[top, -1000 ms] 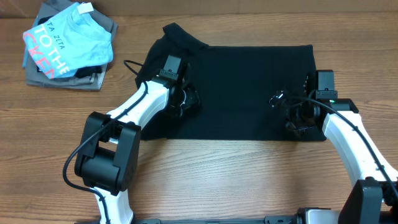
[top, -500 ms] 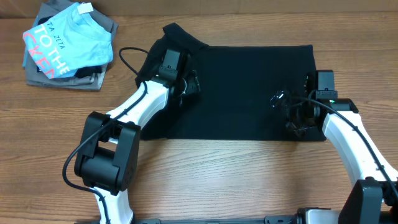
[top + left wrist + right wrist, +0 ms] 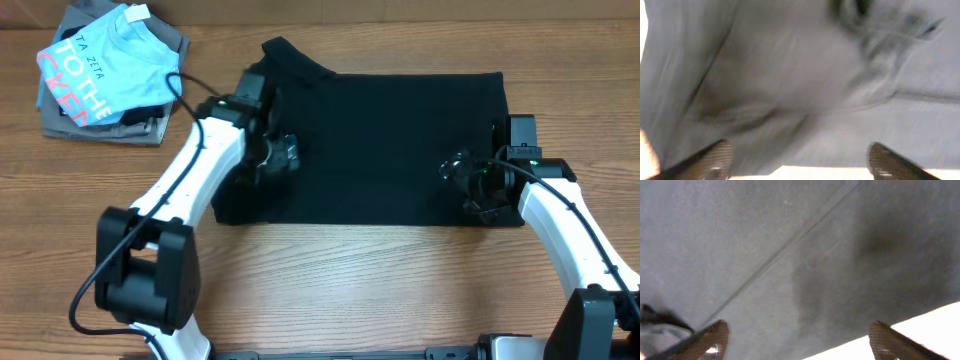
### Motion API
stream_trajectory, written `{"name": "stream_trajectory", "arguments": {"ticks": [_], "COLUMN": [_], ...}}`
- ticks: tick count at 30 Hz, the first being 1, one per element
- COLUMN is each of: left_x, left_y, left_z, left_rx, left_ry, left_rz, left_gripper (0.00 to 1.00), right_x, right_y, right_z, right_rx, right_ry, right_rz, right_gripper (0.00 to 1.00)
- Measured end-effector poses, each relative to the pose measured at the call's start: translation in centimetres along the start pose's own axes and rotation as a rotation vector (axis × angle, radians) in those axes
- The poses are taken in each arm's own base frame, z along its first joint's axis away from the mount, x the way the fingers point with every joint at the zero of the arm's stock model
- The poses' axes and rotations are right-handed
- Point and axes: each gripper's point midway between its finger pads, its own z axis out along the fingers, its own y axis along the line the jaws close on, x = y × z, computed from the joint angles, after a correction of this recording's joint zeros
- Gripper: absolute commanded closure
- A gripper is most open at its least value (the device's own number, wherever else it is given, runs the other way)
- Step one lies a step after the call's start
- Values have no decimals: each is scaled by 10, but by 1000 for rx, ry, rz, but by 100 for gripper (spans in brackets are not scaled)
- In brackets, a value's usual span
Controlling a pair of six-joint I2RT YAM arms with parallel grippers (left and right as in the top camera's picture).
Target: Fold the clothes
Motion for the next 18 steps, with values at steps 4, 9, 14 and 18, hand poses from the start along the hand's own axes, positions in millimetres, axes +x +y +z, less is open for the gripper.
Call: {"name": "stream_trajectory", "arguments": {"ticks": [4, 9, 14, 18], "left_x": [22, 38, 38, 38], "left_y": [11, 17, 18, 19], "left_z": [7, 22, 32, 38], "left_rx": [-15, -19, -5, -3], "left_ry": [88, 130, 116, 112], "left_rz": [-19, -22, -18, -17], "left_gripper": [47, 68, 78, 84], "right_x": [-3, -2, 0, 2], "right_y": [-6, -24, -45, -62], "right_z": [3, 20, 38, 46], "right_rx": [36, 123, 204, 254], "right_ry": [-13, 9, 52, 87], "right_rz": [5, 33, 75, 126], "right_gripper": [72, 85, 87, 87]}}
